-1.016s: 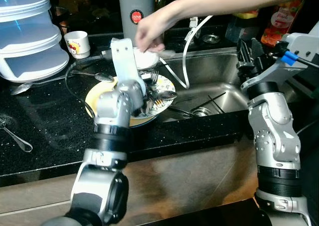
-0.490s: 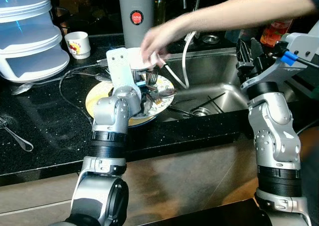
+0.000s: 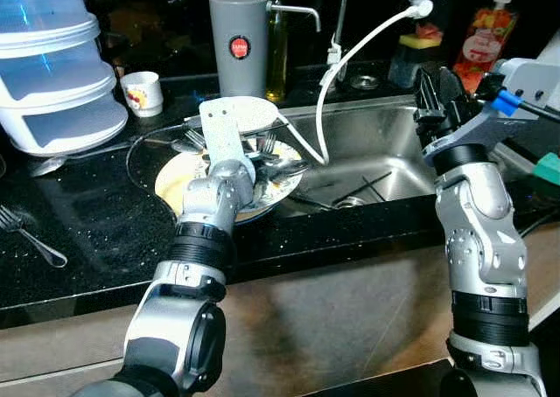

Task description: Kitchen organization

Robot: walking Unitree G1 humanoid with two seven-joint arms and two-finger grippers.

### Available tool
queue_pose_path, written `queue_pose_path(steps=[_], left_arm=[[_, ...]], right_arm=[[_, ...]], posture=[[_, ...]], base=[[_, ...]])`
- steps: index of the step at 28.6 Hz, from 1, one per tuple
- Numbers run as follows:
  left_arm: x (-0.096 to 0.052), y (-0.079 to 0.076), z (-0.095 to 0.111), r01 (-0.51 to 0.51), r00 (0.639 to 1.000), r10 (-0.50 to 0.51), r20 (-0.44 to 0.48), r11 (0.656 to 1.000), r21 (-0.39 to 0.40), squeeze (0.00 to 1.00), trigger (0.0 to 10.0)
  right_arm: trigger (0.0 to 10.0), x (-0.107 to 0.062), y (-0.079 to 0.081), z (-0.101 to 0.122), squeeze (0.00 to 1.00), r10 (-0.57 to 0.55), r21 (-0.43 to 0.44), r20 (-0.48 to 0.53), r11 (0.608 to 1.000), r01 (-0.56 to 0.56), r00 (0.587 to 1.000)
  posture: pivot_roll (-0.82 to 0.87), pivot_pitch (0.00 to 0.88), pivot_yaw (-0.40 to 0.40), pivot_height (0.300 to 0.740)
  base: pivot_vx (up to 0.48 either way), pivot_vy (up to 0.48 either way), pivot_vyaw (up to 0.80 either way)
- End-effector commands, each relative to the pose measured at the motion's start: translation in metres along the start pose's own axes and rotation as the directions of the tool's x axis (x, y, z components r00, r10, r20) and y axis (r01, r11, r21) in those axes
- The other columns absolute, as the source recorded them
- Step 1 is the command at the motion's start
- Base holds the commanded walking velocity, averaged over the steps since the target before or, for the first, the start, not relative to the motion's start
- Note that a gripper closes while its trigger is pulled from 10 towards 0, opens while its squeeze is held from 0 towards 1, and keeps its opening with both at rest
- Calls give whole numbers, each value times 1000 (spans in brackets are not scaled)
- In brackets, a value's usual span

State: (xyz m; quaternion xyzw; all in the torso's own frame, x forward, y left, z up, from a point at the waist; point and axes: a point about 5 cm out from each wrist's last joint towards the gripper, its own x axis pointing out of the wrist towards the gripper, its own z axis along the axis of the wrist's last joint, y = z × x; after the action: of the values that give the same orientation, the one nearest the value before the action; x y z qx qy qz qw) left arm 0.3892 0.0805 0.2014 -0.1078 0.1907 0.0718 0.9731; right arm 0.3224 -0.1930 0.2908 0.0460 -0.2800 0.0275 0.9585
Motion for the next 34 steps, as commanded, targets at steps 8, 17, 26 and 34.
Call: queue_pose_path(steps=[8, 17, 26, 34], left_arm=[[12, 29, -41, -135, 985, 146, -98, 985, 105, 0, 0], [10, 36, -21, -194, 981, 193, 19, 978, 82, 0, 0], [-2, 47, -10, -188, 981, 186, -62, 982, -16, 0, 10000], [-10, 48, -15, -159, 982, 161, -101, 987, 21, 0, 10000]], right_arm=[[10000, 1, 2, 3, 0, 2, -3, 18, 1000, -2, 1000], [10000, 1, 1, 3, 0, -1, -5, 16, 1000, 1, 1000], [10000, 1, -1, 4, 0, -6, -9, 16, 1000, 6, 1000], [10000, 1, 1, 1, 0, -5, -3, 12, 1000, 5, 1000]], posture=[[2, 0, 35, 740], [0, 0, 30, 740], [6, 0, 32, 740], [17, 0, 39, 740]], base=[[0, 0, 0], [0, 0, 0], [0, 0, 0], [0, 0, 0]])
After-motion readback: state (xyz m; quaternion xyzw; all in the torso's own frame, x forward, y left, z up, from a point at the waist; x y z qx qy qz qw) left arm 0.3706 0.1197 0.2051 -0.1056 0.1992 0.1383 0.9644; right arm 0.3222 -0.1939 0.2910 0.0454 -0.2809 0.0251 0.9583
